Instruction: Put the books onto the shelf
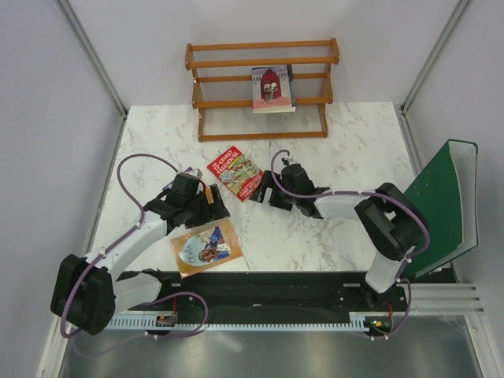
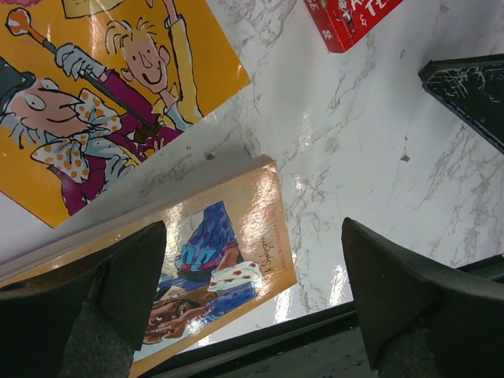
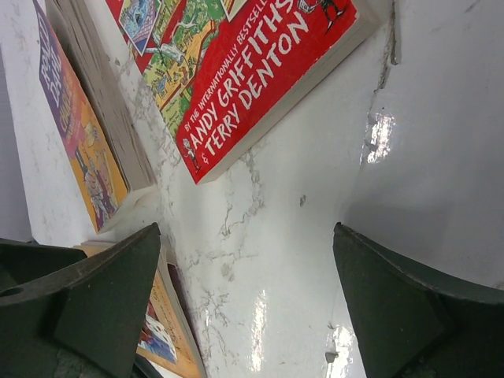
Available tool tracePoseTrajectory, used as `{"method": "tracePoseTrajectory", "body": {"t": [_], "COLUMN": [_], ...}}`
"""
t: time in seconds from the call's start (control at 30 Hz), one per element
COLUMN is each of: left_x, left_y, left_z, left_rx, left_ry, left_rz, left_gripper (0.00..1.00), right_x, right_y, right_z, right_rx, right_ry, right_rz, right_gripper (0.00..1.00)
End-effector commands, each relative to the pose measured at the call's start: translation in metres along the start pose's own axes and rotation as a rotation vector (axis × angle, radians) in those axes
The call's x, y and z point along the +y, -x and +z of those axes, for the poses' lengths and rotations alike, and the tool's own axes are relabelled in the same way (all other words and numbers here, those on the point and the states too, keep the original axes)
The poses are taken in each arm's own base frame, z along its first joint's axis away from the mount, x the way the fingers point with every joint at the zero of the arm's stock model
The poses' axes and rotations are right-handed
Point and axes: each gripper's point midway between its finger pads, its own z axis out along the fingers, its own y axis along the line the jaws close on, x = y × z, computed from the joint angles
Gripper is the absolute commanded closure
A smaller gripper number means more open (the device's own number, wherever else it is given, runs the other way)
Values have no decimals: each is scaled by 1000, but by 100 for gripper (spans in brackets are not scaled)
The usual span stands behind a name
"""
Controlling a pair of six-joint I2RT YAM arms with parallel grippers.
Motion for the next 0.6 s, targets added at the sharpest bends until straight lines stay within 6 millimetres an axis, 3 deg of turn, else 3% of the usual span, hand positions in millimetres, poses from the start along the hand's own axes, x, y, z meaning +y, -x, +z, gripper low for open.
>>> {"method": "tracePoseTrajectory", "body": {"t": [0.0,0.1,0.33,0.57], "left_x": [-2,9,52,68], "left_y": [10,5,-16,-38], "left_z": [-3,-8,-20,-29], "left_rx": [-17,-6,50,65], "left_ry": [0,50,166,248], "left_rz": [43,39,-171,-337], "left_gripper": [2,2,0,0], "right_x": [-8,3,44,64], "right_y": [-23,-39,-94,-138], "right_z": [4,3,0,3], "right_rx": [52,89,223,319], "right_ry": [6,28,92,141], "right_rz": [34,5,-112,-121], "right_gripper": [2,2,2,2]}}
